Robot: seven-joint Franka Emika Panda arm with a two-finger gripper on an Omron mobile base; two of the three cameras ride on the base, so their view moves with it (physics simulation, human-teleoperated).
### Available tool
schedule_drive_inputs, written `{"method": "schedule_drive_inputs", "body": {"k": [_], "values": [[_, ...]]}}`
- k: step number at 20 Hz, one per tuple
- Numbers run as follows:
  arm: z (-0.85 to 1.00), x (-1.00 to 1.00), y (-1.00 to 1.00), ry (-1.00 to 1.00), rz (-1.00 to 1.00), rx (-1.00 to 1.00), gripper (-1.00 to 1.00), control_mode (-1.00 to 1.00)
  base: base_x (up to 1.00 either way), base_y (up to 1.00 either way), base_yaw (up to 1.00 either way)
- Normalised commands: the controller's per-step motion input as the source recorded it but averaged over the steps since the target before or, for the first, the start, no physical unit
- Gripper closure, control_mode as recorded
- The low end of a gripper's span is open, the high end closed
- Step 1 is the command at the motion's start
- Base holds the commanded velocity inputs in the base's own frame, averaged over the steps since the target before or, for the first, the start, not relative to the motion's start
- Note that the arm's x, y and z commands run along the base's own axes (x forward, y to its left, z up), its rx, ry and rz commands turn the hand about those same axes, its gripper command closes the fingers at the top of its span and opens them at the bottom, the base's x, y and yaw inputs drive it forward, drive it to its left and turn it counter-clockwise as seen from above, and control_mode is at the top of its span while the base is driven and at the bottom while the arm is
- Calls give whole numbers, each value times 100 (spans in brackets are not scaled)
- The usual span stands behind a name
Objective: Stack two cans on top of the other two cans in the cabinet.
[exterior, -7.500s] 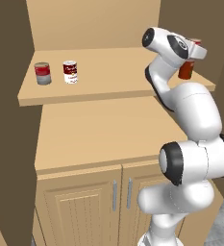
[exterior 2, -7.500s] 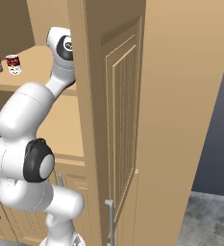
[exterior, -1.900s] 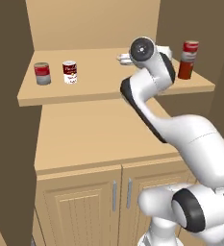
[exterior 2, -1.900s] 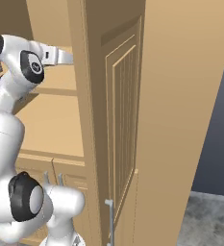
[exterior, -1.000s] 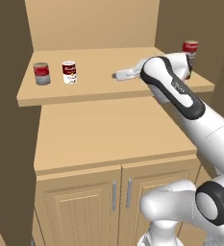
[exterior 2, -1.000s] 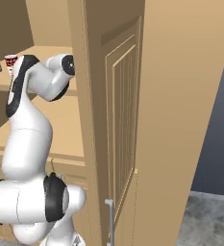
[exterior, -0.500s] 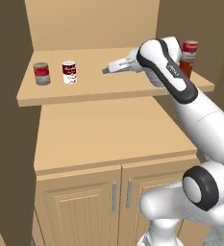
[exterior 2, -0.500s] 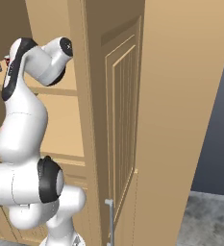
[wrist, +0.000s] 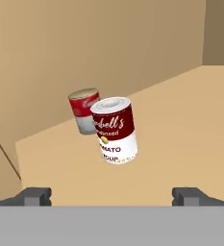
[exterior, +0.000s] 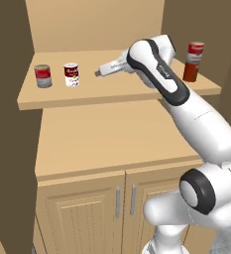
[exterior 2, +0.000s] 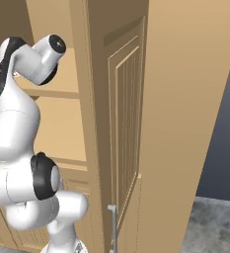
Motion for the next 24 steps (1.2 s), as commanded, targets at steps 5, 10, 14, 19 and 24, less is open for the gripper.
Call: {"method": "schedule_drive_inputs", "body": {"k": [5, 10, 14, 19, 24], "values": [[0, 21, 34, 0, 0, -2, -100, -100, 0, 0, 0], [0, 14, 38, 1, 0, -4, -100, -100, 0, 0, 0], [-4, 15, 37, 0, 1, -5, -100, -100, 0, 0, 0], [-7, 13, 27, 0, 0, -3, -100, -100, 0, 0, 0], [-14, 16, 14, 0, 0, -5, -100, -100, 0, 0, 0]]}}
